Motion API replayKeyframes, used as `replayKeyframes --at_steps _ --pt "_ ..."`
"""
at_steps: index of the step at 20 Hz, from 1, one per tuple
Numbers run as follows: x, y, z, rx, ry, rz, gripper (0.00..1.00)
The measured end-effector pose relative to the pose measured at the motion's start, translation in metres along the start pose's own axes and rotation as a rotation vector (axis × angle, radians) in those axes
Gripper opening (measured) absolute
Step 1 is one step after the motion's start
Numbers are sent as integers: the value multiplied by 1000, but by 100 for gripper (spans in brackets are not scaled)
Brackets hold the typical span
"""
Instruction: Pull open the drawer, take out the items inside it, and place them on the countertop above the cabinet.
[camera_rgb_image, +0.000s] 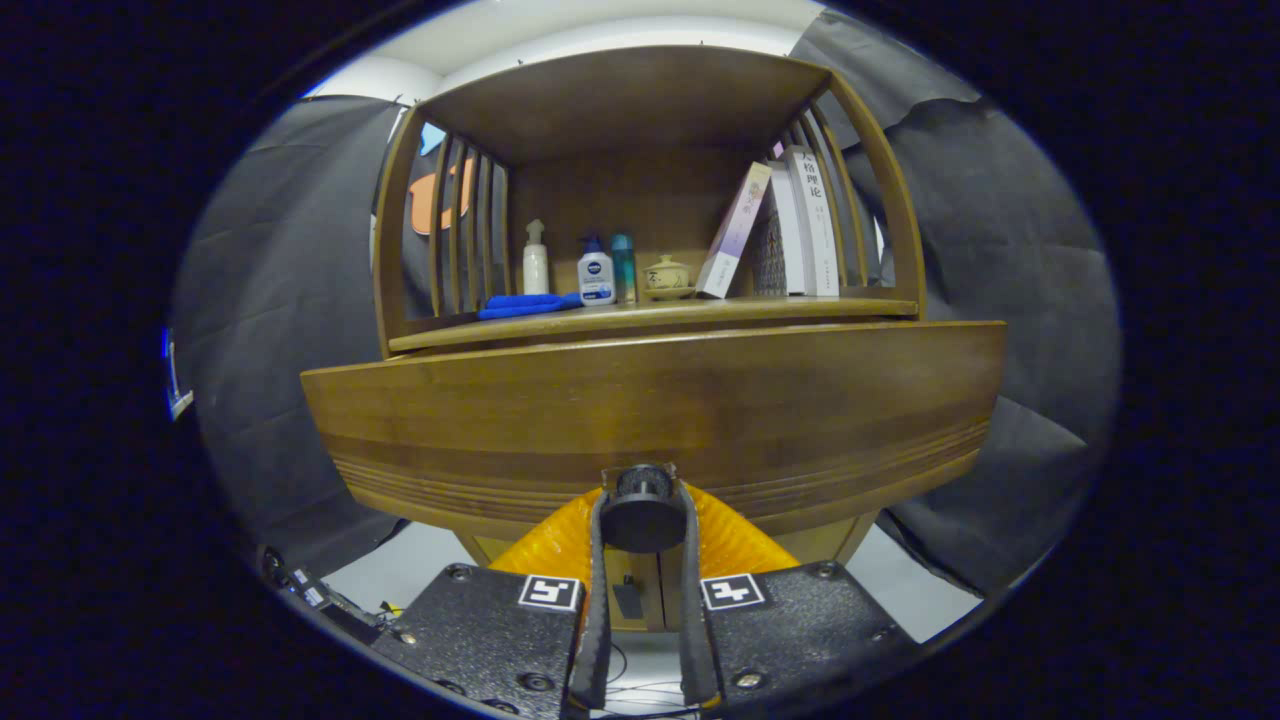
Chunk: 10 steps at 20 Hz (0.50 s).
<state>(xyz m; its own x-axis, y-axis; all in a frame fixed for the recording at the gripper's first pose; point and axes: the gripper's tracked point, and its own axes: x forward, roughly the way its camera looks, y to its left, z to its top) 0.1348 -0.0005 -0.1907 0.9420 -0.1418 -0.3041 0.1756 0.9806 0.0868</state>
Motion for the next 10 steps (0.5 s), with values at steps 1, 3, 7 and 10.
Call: replayKeyframes --at_steps 1,3,7,10 --pt "-7 0 -3 -4 3 6 31" --pt "-21 -1 -13 -10 21 13 31" --pt "-48 -2 -22 -19 19 22 31" --pt "-66 -4 -30 -23 20 30 31"
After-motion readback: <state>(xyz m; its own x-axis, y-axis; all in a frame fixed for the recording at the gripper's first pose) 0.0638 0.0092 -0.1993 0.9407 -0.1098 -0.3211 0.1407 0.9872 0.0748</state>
